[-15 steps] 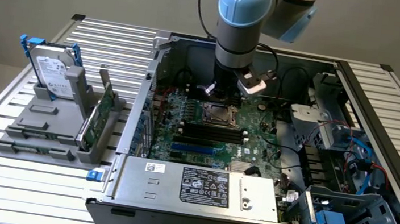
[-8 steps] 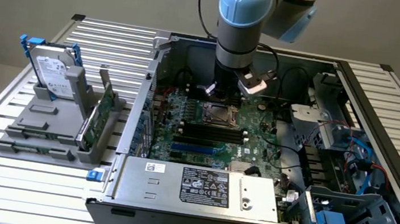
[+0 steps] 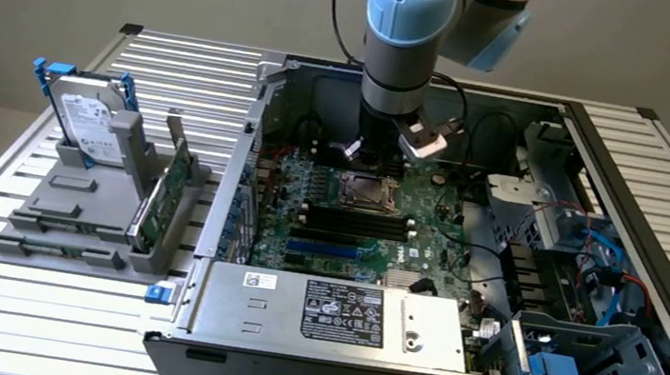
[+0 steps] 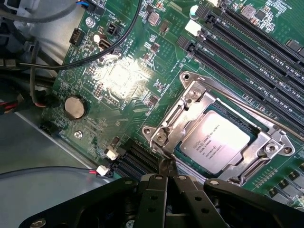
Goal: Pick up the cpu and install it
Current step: 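Install the first cpu locking lever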
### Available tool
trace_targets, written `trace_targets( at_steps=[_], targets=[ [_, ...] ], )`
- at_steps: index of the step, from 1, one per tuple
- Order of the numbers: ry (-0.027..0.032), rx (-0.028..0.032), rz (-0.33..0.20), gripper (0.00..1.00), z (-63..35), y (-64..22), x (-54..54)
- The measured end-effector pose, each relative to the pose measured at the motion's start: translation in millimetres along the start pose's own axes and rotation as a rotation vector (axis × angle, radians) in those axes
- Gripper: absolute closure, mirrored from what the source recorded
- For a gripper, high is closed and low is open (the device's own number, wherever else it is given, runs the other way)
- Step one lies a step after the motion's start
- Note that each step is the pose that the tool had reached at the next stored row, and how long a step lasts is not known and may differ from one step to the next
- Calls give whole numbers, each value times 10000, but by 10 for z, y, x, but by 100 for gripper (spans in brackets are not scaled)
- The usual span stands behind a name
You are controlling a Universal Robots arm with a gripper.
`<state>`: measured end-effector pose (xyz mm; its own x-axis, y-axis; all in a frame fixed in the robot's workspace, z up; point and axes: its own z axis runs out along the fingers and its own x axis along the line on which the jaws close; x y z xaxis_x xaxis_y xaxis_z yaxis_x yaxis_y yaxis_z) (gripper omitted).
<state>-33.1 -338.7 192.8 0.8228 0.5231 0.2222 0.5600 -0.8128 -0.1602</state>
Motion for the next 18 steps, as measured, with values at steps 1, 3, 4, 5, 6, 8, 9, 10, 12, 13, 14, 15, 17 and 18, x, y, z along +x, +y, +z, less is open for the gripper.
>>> trace_targets(
  at_steps=[1, 3, 4, 5, 6, 8, 9, 10, 12, 13, 14, 15, 17, 18],
  targets=[
    [7, 10, 1, 89, 0, 0, 0],
    [21, 31, 4, 89, 1, 0, 0],
    [31, 45, 5, 89, 1, 0, 0],
    [40, 59, 7, 89, 1, 0, 0],
    [51, 76, 9, 89, 1, 0, 0],
    [77, 112, 13, 89, 2, 1, 1],
    [90, 131, 15, 89, 2, 1, 1],
    [103, 150, 17, 89, 2, 1, 2],
    [128, 187, 22, 89, 2, 2, 3],
    [142, 207, 24, 89, 2, 2, 4],
    [155, 225, 26, 89, 3, 2, 4],
    [164, 237, 28, 89, 3, 2, 4],
    [166, 247, 31, 89, -17, -1, 9],
    [155, 249, 36, 89, -43, -5, 15]
  ],
)
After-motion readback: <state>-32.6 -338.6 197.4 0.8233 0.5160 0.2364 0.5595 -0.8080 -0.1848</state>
